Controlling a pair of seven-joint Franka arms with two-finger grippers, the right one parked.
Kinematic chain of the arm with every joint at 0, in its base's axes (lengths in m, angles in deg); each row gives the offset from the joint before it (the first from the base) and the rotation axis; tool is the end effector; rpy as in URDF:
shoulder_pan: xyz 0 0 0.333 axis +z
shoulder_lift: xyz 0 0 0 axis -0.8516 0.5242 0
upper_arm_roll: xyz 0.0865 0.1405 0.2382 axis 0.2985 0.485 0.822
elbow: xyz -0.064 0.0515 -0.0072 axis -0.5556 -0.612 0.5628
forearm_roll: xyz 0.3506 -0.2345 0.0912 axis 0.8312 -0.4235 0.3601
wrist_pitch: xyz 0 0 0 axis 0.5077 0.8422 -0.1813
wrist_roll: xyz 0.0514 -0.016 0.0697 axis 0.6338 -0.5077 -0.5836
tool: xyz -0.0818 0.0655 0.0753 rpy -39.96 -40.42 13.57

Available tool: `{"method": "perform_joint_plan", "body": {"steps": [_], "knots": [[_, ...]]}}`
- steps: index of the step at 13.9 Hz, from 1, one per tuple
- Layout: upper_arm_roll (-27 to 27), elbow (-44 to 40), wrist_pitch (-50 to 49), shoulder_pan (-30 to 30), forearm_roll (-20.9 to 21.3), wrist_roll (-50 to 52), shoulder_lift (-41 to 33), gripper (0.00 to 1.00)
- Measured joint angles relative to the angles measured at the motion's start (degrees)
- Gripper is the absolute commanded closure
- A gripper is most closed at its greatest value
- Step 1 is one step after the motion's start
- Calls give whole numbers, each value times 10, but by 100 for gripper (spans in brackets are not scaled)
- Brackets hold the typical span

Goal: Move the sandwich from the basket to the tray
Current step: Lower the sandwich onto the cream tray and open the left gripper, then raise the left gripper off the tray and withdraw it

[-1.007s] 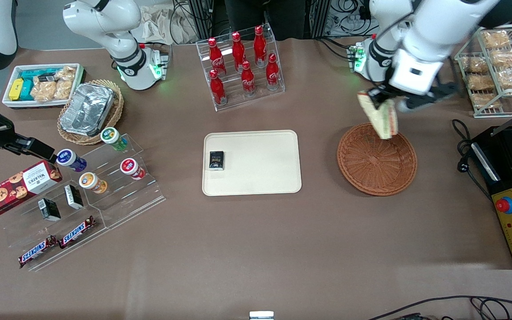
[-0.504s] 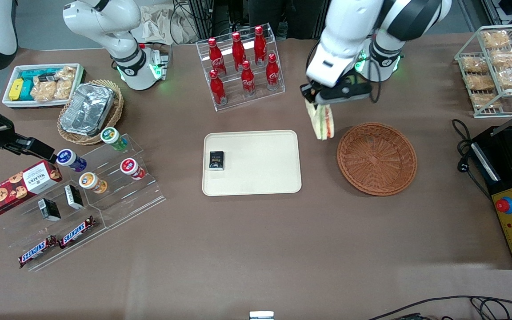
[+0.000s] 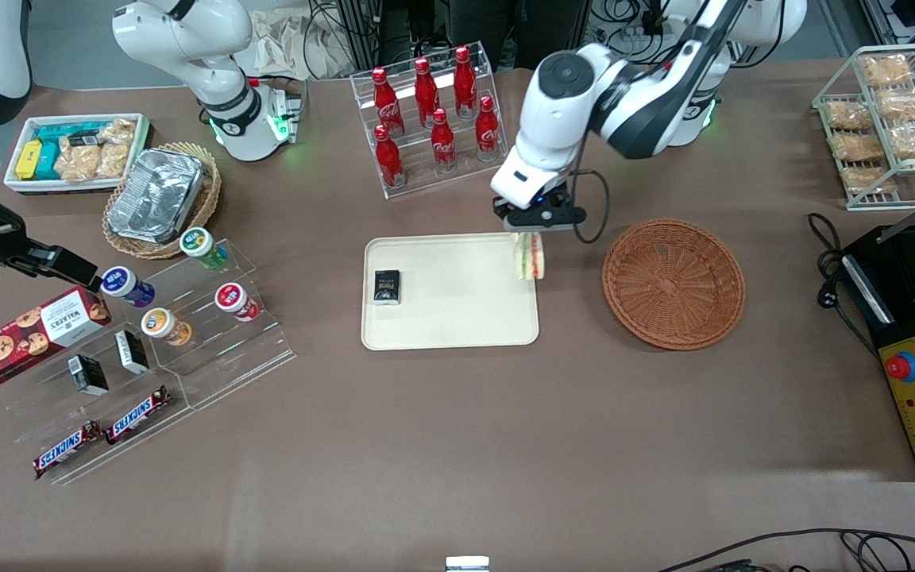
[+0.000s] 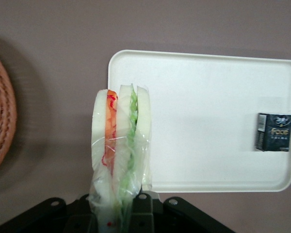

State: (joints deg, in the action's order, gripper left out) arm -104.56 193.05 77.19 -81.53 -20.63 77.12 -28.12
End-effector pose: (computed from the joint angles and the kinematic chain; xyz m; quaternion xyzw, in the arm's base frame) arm 0.4117 -0.4302 0.2917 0.9980 0.0287 0.0439 0.0341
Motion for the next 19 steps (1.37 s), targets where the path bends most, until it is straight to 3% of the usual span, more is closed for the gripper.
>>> {"method": "perform_joint_plan", "body": {"steps": [3,5,14,15,16,17,18,19], "knots": [[1,0,56,-13,89,53,71,100],[2,-1,75,-14,120,66,104,100],[22,-3,106,-15,158,67,166,100],[22,-3,109,-15,159,67,172,92],[22,-4,110,-16,160,67,175,42],[22,-7,110,-16,161,67,177,11],[22,-9,110,-16,163,67,179,1],[22,-11,110,-16,174,67,180,1]]}}
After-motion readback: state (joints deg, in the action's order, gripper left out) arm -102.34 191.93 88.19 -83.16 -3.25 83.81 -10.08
